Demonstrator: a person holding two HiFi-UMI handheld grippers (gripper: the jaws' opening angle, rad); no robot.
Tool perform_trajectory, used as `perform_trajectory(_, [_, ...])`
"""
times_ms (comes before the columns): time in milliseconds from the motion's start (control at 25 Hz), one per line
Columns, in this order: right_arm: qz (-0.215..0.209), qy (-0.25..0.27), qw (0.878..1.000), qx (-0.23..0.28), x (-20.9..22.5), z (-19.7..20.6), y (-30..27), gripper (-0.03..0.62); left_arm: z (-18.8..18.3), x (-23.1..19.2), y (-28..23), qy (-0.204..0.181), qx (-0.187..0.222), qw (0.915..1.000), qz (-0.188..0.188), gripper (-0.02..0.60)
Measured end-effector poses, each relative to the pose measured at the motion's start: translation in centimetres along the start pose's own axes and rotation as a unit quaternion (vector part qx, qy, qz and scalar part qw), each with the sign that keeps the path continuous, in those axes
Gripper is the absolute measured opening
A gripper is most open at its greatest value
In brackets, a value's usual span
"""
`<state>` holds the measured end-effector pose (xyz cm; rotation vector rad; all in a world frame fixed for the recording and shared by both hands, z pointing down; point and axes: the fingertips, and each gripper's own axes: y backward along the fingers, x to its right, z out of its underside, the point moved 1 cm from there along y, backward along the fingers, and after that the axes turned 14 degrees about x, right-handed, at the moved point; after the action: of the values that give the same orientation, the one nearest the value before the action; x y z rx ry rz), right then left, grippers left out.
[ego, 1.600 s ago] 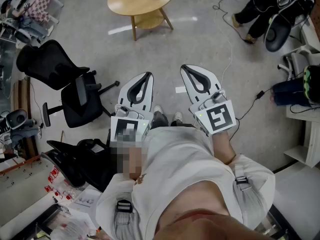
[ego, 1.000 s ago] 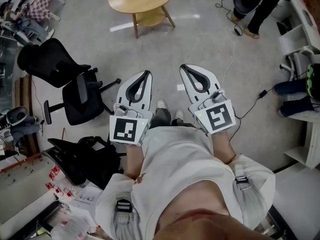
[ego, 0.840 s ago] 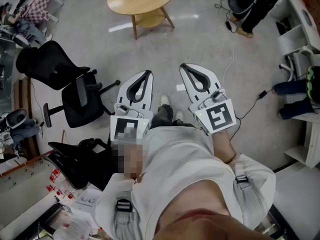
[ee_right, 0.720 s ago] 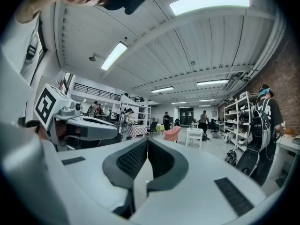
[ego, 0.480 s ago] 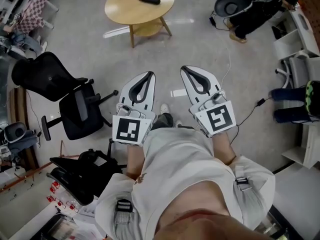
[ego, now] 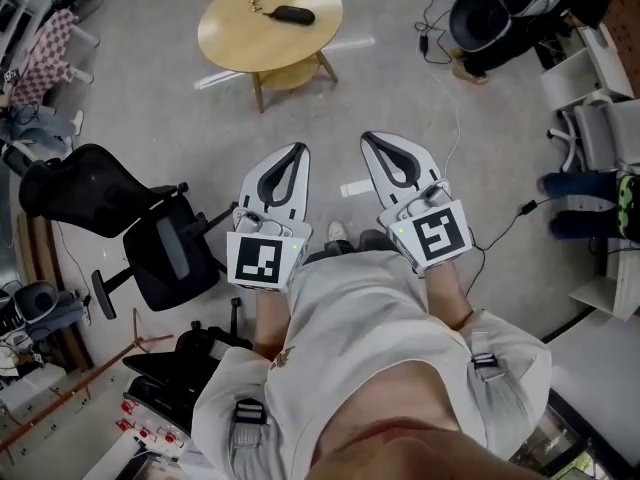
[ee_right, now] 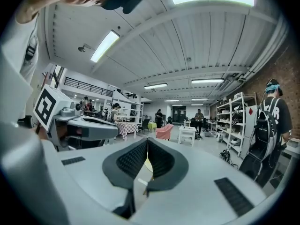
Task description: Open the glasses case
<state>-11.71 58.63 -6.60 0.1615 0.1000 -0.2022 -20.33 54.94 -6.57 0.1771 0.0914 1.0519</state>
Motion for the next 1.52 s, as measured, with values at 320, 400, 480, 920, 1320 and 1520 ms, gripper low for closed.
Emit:
perform_trajectory(320, [0.006,-0.006,1.000,-0.004,2.6,1.6,-4.2,0.020,1.2,-3.0,-3.9,0.010,-0.003,0.9999,0.008,0.023])
perform_trajectory(400, [0.004,-0.004,1.000,-0.002,3.7,2.0,-5.3,0.020,1.6,-3.6,-5.2,0.008,-0.004,0.9999,0.006,0.023])
perform_trajectory(480, [0.003,-0.005,1.000,0.001,5.2,2.4,-6.1,0.020,2.0,-4.1,-6.8,0.001,-0.004,1.0000,0.005,0.023])
perform_trajectory(920, [-0.037,-0.014,0.999,0.006,14.4,3.3,-12.6,0.020,2.6,-6.9,-17.2,-0.014,-0.001,0.9993,-0.034,0.023])
perform_trajectory(1320, [-0.079,-0.014,0.997,0.021,20.9,3.1,-17.0,0.020,3.0,-8.9,-23.2,-0.037,-0.013,0.9966,-0.072,0.023])
perform_trajectory(1520, [-0.080,-0.019,0.996,0.024,23.2,4.2,-18.5,0.020,3.8,-10.0,-26.2,-0.050,-0.007,0.9966,-0.066,0.023])
